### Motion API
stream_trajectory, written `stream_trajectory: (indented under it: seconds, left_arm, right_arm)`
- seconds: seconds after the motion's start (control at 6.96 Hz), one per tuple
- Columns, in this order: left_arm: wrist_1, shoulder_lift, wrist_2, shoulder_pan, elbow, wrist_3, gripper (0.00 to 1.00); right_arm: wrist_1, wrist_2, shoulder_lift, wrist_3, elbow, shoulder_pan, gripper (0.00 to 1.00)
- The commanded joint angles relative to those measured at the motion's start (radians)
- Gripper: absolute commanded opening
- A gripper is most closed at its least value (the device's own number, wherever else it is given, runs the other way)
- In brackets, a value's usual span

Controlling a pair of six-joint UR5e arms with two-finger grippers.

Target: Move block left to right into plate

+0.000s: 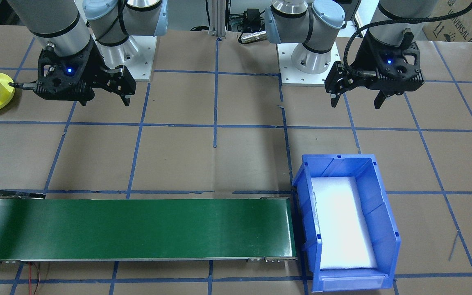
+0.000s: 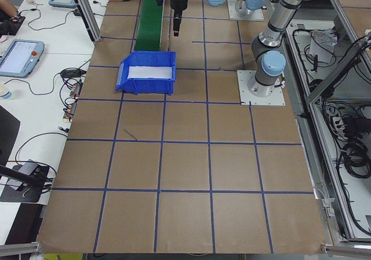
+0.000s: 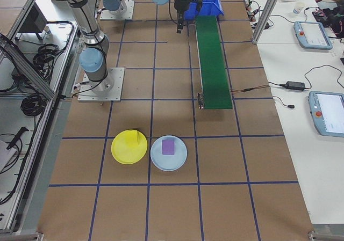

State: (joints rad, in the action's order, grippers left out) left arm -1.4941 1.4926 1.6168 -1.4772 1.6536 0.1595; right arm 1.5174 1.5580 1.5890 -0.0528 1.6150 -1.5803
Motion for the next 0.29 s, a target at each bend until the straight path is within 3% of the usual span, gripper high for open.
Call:
stream_trajectory:
  seconds: [0.0, 0.14]
  left_arm:
    - [0.0, 0.0, 0.0, 0.0, 0.0, 0.0, 1.0]
    - [0.0, 0.0, 0.0, 0.0, 0.002, 0.0, 1.0]
  right_arm:
    - [-0.025, 0.004, 0.005, -0.027, -0.009, -0.003, 1.0]
    - [-0.025, 0.005, 0.005, -0.027, -0.006, -0.003, 1.0]
